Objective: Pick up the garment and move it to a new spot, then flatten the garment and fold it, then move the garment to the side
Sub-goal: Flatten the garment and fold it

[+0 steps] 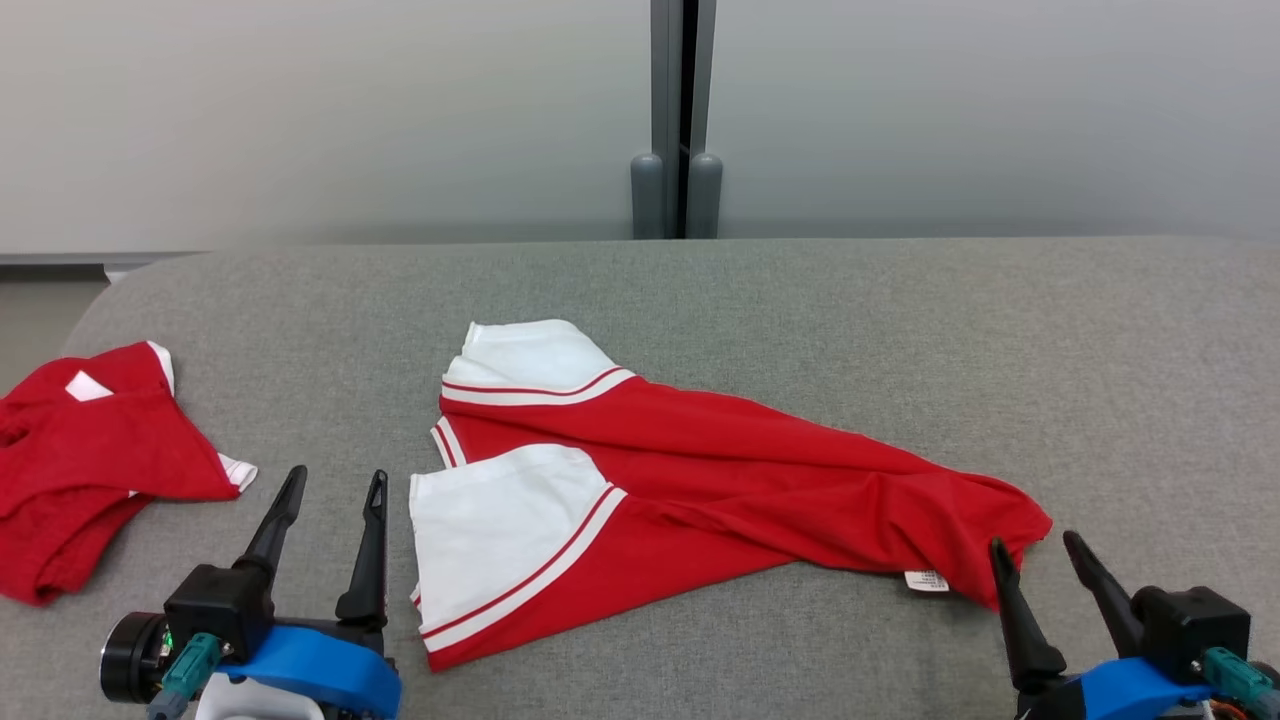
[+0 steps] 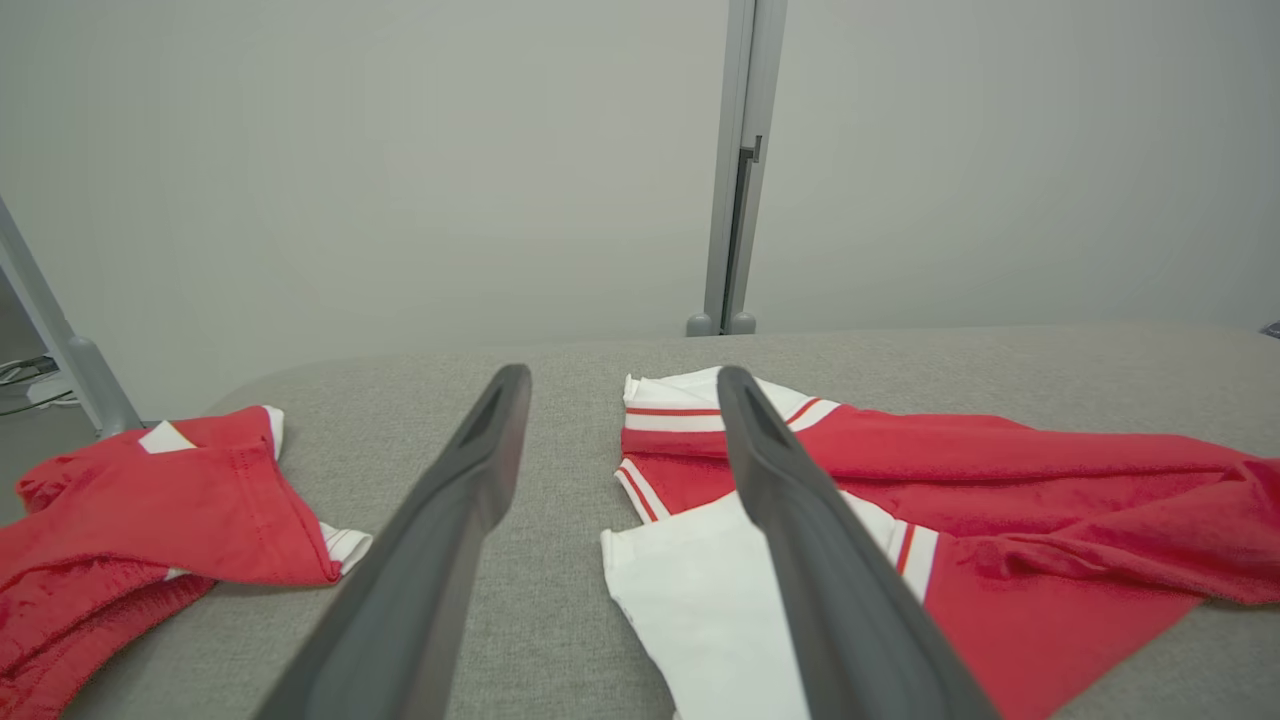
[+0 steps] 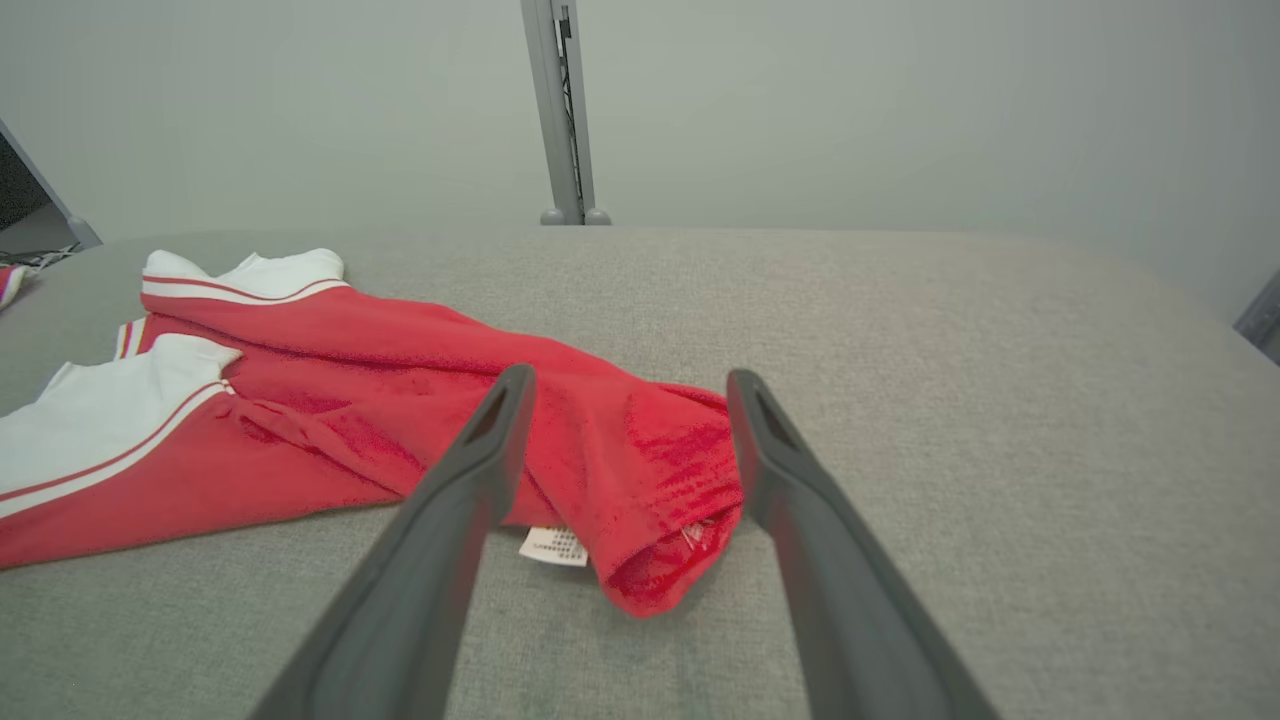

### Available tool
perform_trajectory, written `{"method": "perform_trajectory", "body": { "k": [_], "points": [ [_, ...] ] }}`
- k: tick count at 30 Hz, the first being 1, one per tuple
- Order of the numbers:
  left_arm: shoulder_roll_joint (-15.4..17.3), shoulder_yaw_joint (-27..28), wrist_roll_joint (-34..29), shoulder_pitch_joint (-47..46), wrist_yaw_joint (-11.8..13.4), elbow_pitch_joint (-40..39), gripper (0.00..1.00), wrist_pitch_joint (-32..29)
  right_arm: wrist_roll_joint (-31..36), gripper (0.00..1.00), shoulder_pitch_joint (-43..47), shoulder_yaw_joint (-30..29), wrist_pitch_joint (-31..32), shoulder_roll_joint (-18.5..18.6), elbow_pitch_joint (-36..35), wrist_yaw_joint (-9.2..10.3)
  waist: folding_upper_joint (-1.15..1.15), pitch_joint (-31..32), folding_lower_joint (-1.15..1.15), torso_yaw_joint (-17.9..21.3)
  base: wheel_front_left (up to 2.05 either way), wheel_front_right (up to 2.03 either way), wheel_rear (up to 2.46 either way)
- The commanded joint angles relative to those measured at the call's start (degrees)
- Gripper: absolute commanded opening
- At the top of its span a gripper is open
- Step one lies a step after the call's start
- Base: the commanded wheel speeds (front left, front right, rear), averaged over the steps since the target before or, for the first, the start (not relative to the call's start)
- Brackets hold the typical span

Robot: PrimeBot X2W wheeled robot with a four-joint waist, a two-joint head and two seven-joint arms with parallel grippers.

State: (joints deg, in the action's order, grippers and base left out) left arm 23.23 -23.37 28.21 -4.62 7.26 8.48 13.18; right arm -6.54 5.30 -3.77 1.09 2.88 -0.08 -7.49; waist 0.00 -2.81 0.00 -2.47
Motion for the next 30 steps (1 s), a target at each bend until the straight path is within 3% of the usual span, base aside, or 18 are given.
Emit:
{"method": "perform_trajectory", "body": {
  "k": [1,9,10,11,12,23,30],
  "points": [
    [0.03,-0.15,-0.23,-1.17,-0.2,-0.2,1.0,0.18,-0.14,1.0,1.17,0.13,0.28,0.04,1.22,0.0,0.0,-1.17,0.0,-0.67,0.0,0.0,0.0],
    [-0.87,-0.22,-0.73,-4.59,-1.01,0.27,1.0,0.97,-1.47,1.0,-2.45,2.29,-0.33,0.05,9.16,0.0,0.0,-5.32,0.0,-1.8,0.0,0.0,0.0],
    [-0.96,-0.23,-0.82,-4.84,-1.08,0.46,1.0,1.09,-1.62,0.81,-3.05,2.55,-0.62,0.05,9.71,0.0,0.0,-5.57,0.0,-1.86,0.0,0.0,0.0],
    [-1.06,-0.26,-0.91,-5.09,-1.11,0.6,1.0,1.1,-1.86,0.32,-3.43,2.55,-0.86,0.05,10.3,0.0,0.0,-5.76,0.0,-1.93,0.0,0.0,0.0],
    [-1.14,-0.27,-0.98,-5.28,-1.12,0.76,1.0,1.15,-1.93,0.0,-3.73,2.56,-1.0,0.05,10.82,0.0,0.0,-5.88,0.0,-1.98,0.0,0.0,0.0],
    [-1.59,0.32,-1.02,-6.39,-1.25,1.49,1.0,1.66,-0.82,0.0,-7.8,3.13,-4.17,0.11,6.64,0.0,0.0,-6.65,0.0,-1.76,0.0,0.0,0.0],
    [-2.05,0.13,-1.66,-8.73,-1.71,0.97,1.0,1.78,-1.22,0.0,-16.41,3.61,-1.95,3.39,7.84,0.0,0.0,-9.95,0.0,-2.46,0.0,0.0,0.0]
  ]
}}
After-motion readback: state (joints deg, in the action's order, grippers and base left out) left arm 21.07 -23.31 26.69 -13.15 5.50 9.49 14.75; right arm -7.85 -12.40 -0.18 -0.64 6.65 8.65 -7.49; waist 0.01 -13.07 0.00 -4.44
